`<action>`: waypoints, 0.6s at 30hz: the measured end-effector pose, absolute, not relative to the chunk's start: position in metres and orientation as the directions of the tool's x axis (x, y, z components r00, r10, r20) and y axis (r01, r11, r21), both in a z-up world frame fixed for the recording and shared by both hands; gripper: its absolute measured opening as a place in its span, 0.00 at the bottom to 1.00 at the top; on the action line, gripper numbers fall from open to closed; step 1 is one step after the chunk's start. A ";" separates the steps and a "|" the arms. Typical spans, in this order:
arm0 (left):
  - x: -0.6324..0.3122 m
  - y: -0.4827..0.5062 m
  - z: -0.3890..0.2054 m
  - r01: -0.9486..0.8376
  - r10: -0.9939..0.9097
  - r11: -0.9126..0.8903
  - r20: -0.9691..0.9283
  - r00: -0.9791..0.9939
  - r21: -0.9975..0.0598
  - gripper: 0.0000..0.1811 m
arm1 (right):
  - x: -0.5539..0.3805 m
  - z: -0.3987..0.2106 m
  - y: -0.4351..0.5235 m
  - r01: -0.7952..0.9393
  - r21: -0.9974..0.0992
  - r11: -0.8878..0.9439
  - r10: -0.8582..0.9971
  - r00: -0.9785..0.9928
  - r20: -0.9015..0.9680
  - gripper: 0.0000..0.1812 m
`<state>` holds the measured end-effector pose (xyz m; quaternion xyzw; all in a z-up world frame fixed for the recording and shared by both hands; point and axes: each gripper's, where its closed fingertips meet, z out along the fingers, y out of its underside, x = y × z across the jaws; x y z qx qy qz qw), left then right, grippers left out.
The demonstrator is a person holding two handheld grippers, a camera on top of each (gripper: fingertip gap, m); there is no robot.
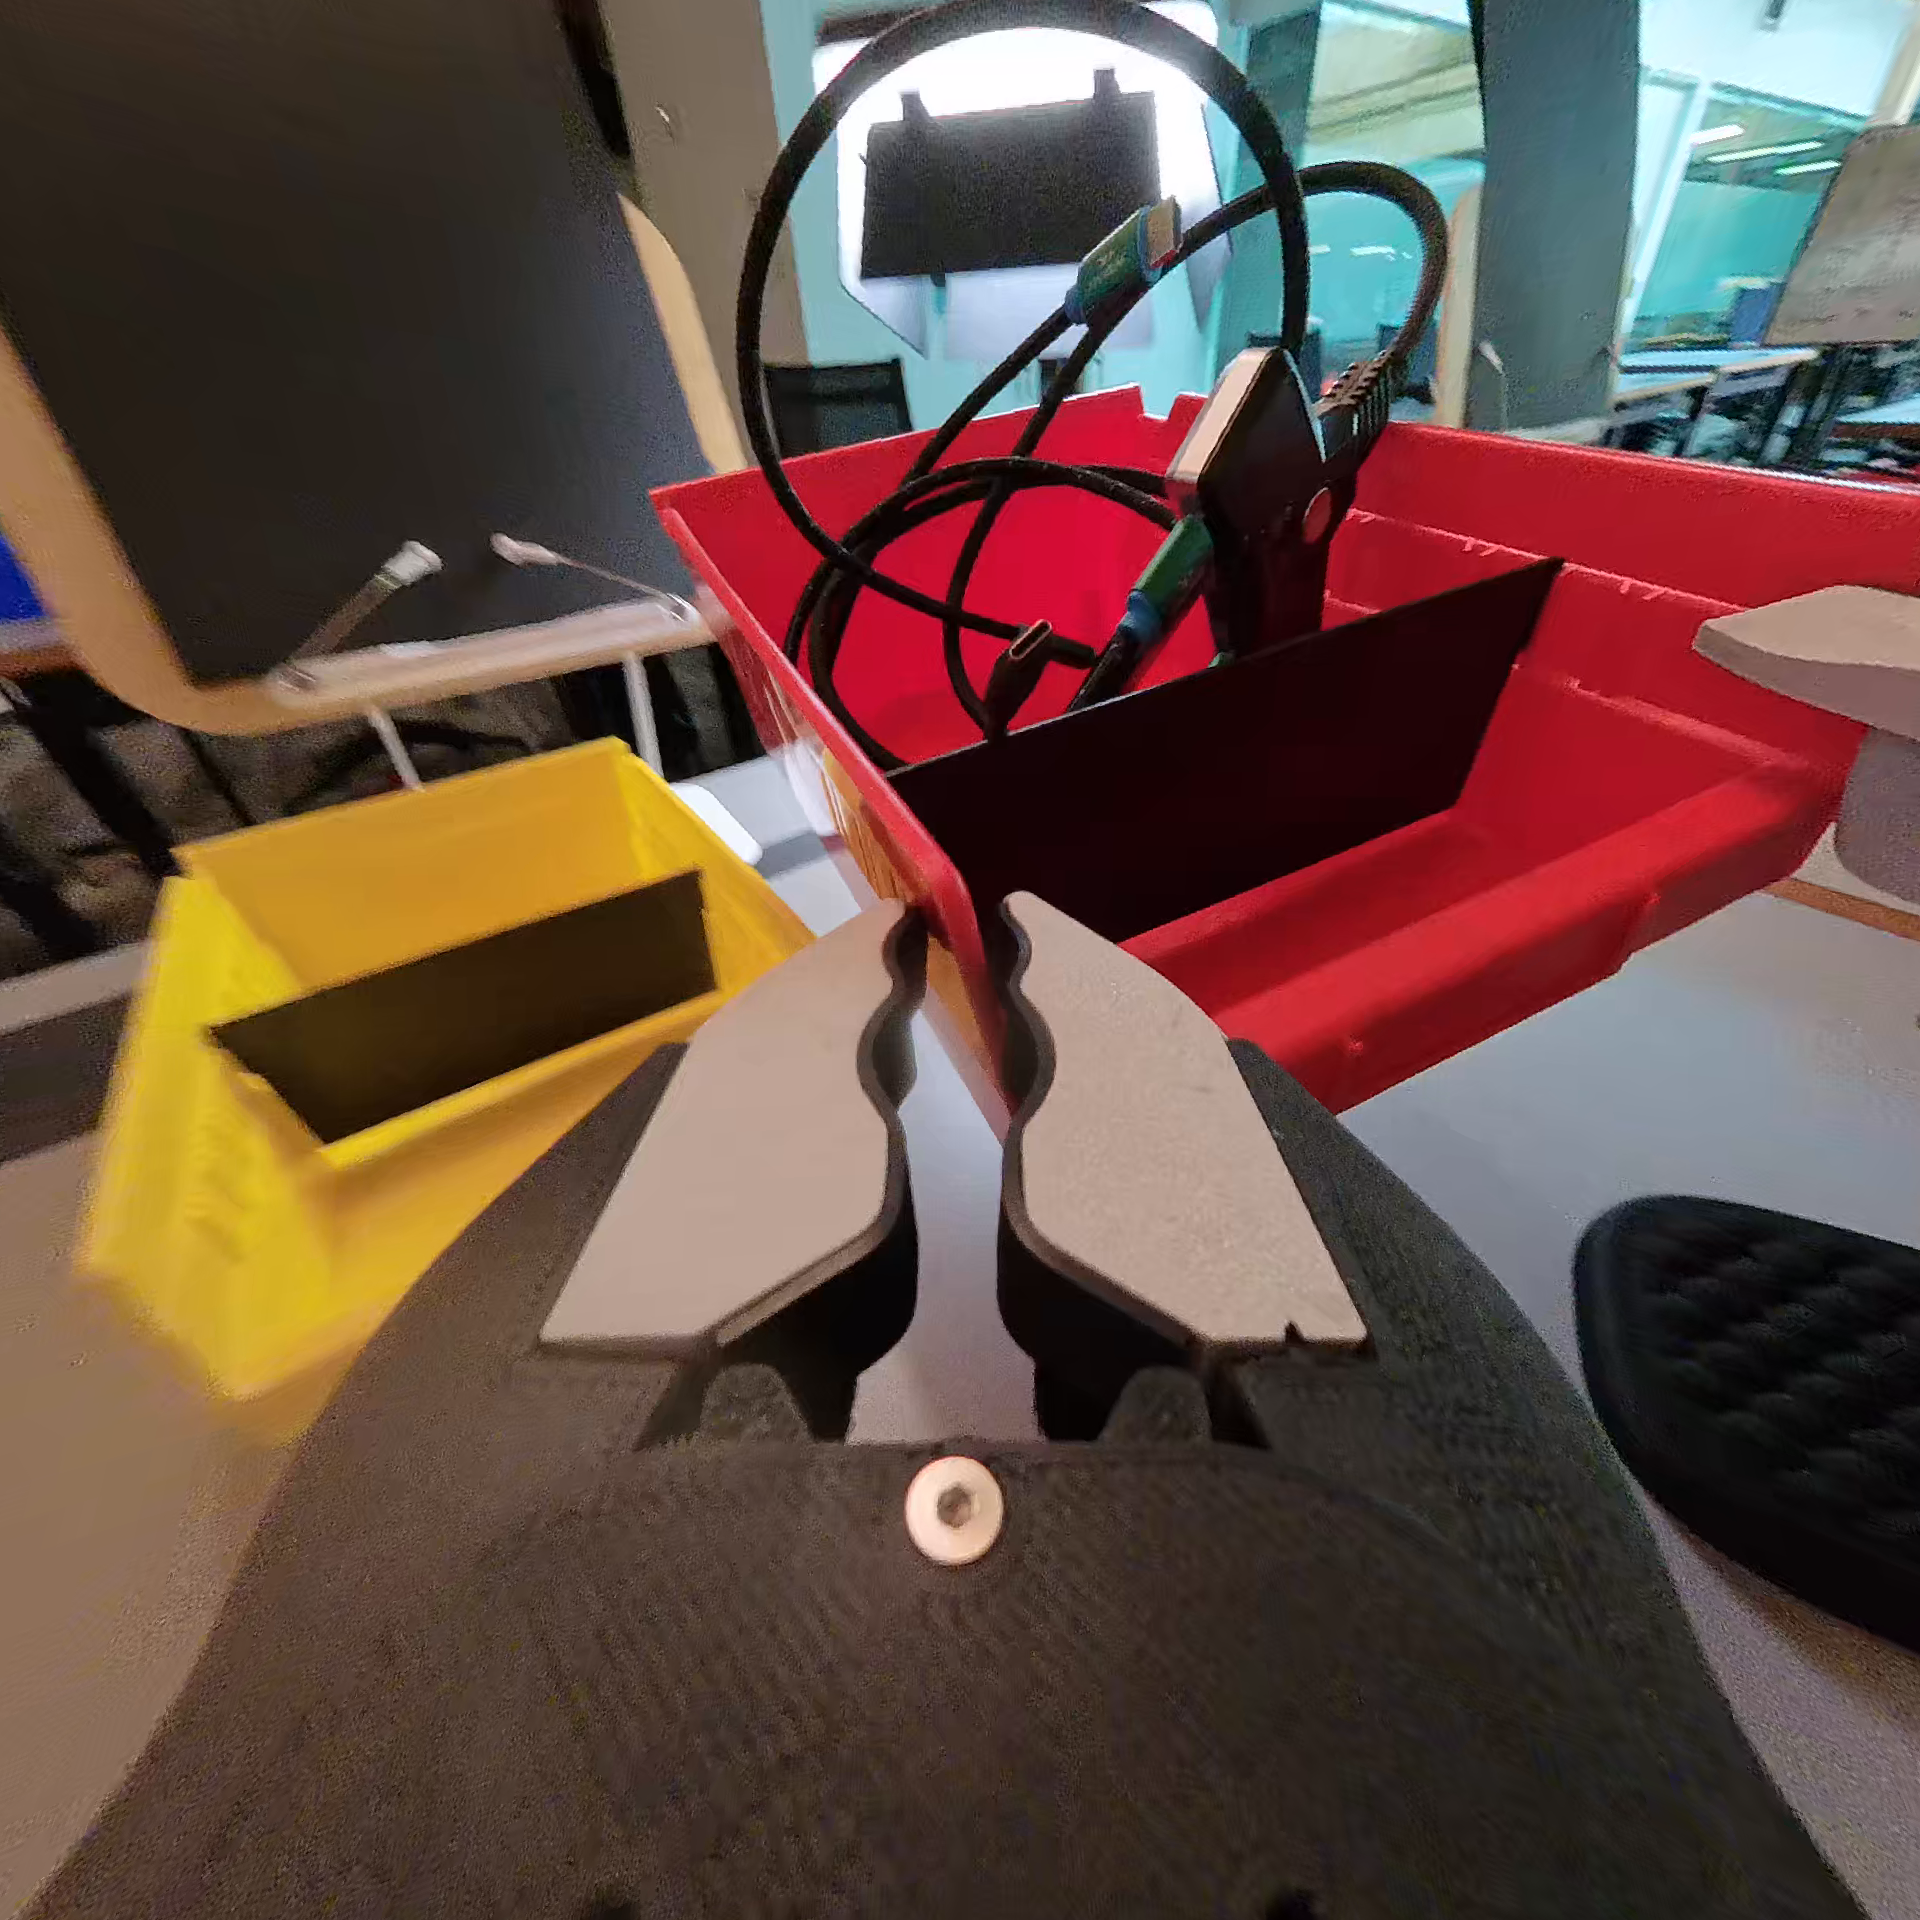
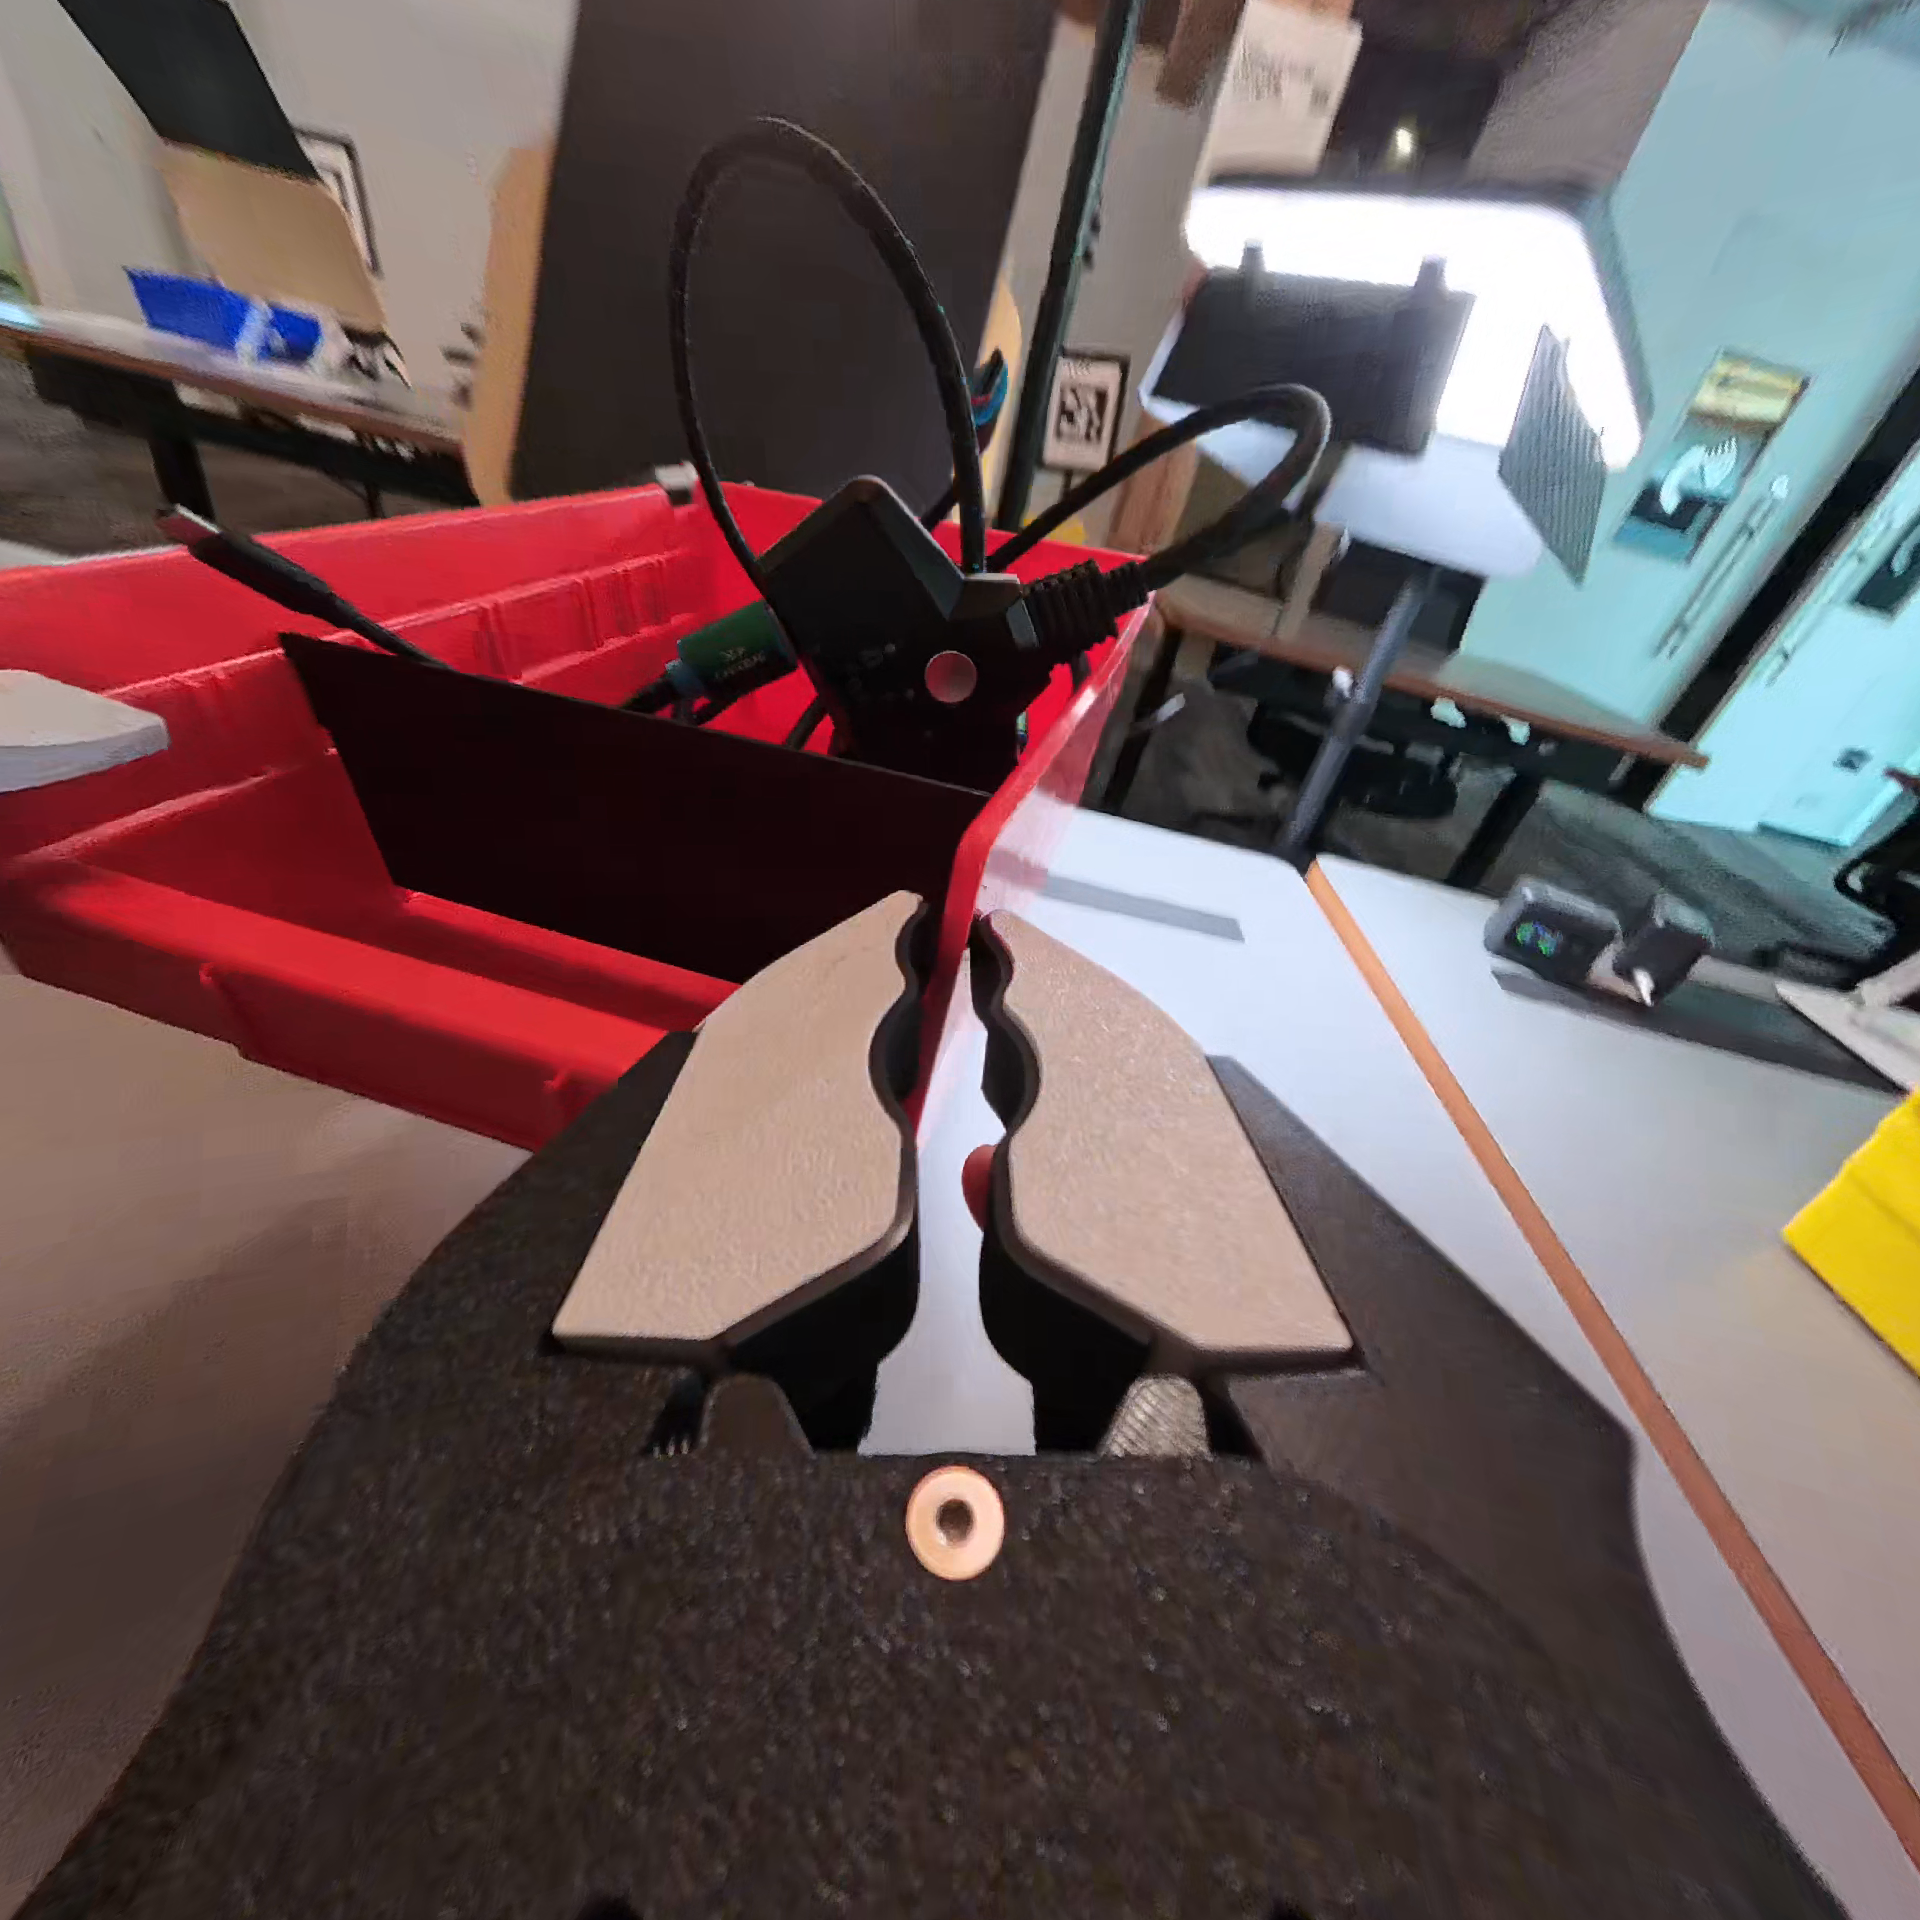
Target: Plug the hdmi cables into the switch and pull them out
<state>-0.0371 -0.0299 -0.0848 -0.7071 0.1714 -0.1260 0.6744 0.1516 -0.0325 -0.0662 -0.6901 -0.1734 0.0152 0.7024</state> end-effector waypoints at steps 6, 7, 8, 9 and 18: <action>-0.130 -0.061 -0.033 -0.102 -0.241 0.042 -0.109 0.964 -0.994 0.07 | 0.060 -0.010 -0.034 0.082 -0.981 0.176 0.448 0.881 0.154 0.04; -0.150 -0.068 -0.029 -0.110 -0.201 0.041 -0.116 0.973 -0.993 0.07 | 0.039 -0.005 -0.033 0.067 -0.980 0.186 0.485 0.861 0.151 0.04; -0.170 -0.075 -0.026 -0.115 -0.161 0.038 -0.120 0.980 -0.993 0.07 | 0.018 -0.002 -0.033 0.057 -0.980 0.193 0.519 0.841 0.151 0.04; -0.190 -0.081 -0.024 -0.117 -0.123 0.034 -0.120 0.985 -0.993 0.07 | -0.004 -0.001 -0.033 0.046 -0.980 0.195 0.553 0.820 0.149 0.04; -0.334 -0.129 -0.037 -0.103 0.137 -0.024 -0.105 0.985 -0.994 0.06 | -0.169 -0.041 -0.036 0.028 -0.996 0.087 0.759 0.645 0.085 0.05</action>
